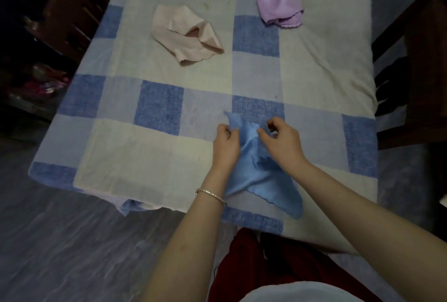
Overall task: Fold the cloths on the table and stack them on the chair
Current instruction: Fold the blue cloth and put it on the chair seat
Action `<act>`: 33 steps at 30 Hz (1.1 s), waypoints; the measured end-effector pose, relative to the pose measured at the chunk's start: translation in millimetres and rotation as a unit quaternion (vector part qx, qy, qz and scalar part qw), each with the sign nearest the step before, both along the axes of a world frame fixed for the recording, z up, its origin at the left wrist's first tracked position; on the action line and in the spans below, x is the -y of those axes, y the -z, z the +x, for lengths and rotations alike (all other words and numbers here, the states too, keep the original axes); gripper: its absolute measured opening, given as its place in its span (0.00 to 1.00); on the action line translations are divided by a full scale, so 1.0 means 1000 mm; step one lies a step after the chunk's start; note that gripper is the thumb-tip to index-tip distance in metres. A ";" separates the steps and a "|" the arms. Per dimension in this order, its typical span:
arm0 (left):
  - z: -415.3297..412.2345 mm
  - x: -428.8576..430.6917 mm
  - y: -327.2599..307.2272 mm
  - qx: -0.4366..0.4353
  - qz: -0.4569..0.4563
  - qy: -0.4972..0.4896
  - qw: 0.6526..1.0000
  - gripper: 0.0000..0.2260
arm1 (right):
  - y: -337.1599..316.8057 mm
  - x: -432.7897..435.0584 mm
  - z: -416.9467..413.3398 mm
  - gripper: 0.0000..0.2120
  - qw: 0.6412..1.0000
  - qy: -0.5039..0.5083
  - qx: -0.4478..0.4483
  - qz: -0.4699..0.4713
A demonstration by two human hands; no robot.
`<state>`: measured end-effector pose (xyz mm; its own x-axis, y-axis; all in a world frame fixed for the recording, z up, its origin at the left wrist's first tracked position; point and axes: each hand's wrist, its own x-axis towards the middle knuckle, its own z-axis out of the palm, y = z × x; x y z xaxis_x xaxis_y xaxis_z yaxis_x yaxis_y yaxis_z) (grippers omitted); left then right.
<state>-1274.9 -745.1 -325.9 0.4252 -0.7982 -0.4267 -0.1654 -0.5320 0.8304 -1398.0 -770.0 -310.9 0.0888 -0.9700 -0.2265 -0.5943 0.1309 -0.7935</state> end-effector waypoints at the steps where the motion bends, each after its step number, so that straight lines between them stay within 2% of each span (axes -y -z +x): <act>1: -0.005 -0.002 -0.001 -0.013 -0.010 0.006 1.000 0.01 | -0.001 -0.002 0.003 0.05 1.000 -0.003 0.001 0.002; 5: -0.021 -0.010 -0.002 -0.058 -0.034 0.038 0.997 0.08 | -0.003 -0.010 0.014 0.05 1.000 -0.004 0.025 0.015; 7: -0.025 -0.015 -0.005 -0.099 -0.046 0.037 0.993 0.10 | -0.007 -0.013 0.016 0.02 1.000 0.001 0.028 0.001; 11: -0.024 -0.022 -0.010 -0.175 -0.067 0.006 0.982 0.17 | -0.016 -0.018 0.017 0.08 0.998 0.004 0.054 -0.015; 14: -0.021 -0.024 -0.012 -0.177 -0.091 0.015 0.980 0.05 | -0.018 -0.022 0.016 0.12 0.996 -0.010 0.088 0.000; 16: -0.017 -0.023 -0.013 -0.157 -0.095 0.017 0.983 0.01 | -0.019 -0.022 0.016 0.14 0.994 -0.021 0.105 0.019; 20: -0.011 -0.021 -0.011 -0.110 -0.096 0.008 0.989 0.04 | -0.014 -0.018 0.017 0.12 0.997 -0.036 0.065 0.005; 23: -0.005 -0.021 -0.016 -0.106 -0.097 0.002 0.990 0.07 | -0.012 -0.013 0.016 0.12 0.998 -0.032 0.044 -0.022; 26: 0.005 -0.022 -0.016 -0.145 -0.083 0.029 0.986 0.08 | -0.011 -0.006 0.010 0.24 0.997 -0.070 0.014 -0.035; 28: 0.013 -0.024 -0.015 -0.166 -0.084 0.065 0.980 0.08 | -0.010 -0.002 0.007 0.33 0.990 -0.130 -0.055 -0.025; 29: 0.017 -0.024 -0.016 -0.180 -0.086 0.079 0.977 0.08 | -0.010 0.000 0.006 0.34 0.984 -0.157 -0.086 -0.017; 31: 0.023 -0.023 -0.018 -0.205 -0.084 0.085 0.971 0.08 | -0.010 0.002 0.006 0.27 0.979 -0.176 -0.102 -0.012; 33: 0.027 -0.020 -0.016 -0.210 -0.080 0.071 0.972 0.07 | -0.012 0.002 0.008 0.16 0.984 -0.157 -0.078 -0.028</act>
<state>-1247.5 -725.2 -309.6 0.1206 -0.9068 -0.4039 0.1442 -0.3865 0.9109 -1390.3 -772.3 -298.4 0.3536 -0.9118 -0.2085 -0.7136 -0.1189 -0.6904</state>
